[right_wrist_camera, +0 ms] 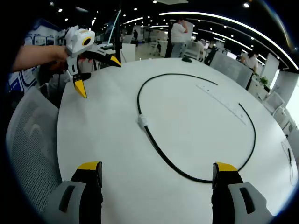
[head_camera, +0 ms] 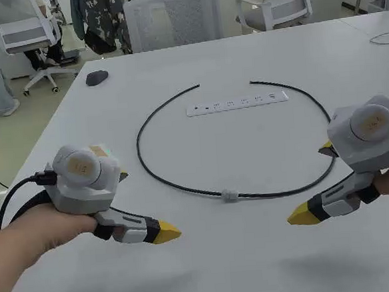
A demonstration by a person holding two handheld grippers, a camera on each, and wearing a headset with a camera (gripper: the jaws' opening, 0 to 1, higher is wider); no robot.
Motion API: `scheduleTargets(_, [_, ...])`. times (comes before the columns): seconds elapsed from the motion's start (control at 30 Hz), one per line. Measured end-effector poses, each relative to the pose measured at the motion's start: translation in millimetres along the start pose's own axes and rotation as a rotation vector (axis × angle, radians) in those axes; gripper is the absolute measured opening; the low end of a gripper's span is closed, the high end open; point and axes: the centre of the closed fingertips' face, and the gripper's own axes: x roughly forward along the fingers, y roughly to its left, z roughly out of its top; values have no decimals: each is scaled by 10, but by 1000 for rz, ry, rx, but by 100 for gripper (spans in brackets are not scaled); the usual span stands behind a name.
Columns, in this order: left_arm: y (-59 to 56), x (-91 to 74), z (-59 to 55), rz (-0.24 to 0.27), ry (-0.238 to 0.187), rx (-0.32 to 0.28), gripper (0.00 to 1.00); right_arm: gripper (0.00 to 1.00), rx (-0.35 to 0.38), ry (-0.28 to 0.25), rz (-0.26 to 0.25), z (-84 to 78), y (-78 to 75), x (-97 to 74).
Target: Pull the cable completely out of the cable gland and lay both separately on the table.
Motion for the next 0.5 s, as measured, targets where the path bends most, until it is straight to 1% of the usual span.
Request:
scheduleTargets(0.07, [-9, 5, -13, -3, 4, 3, 100, 99, -10, 10, -5, -32, 7, 13])
scheduleTargets(0.13, [-2, 7, -27, -2, 6, -1, 100, 99, -1, 15, 0, -48, 17, 15])
scheduleTargets(0.23, [7, 3, -43, 2, 10, -6, 100, 99, 1, 13, -4, -49, 7, 9])
scheduleTargets(0.3, [-1, -2, -22, 0, -4, -10, 99, 99, 2, 10, -6, -47, 5, -2])
scheduleTargets(0.5, [-23, -2, -18, -3, -2, -12, 99, 99, 0, 17, -6, -69, 24, -2])
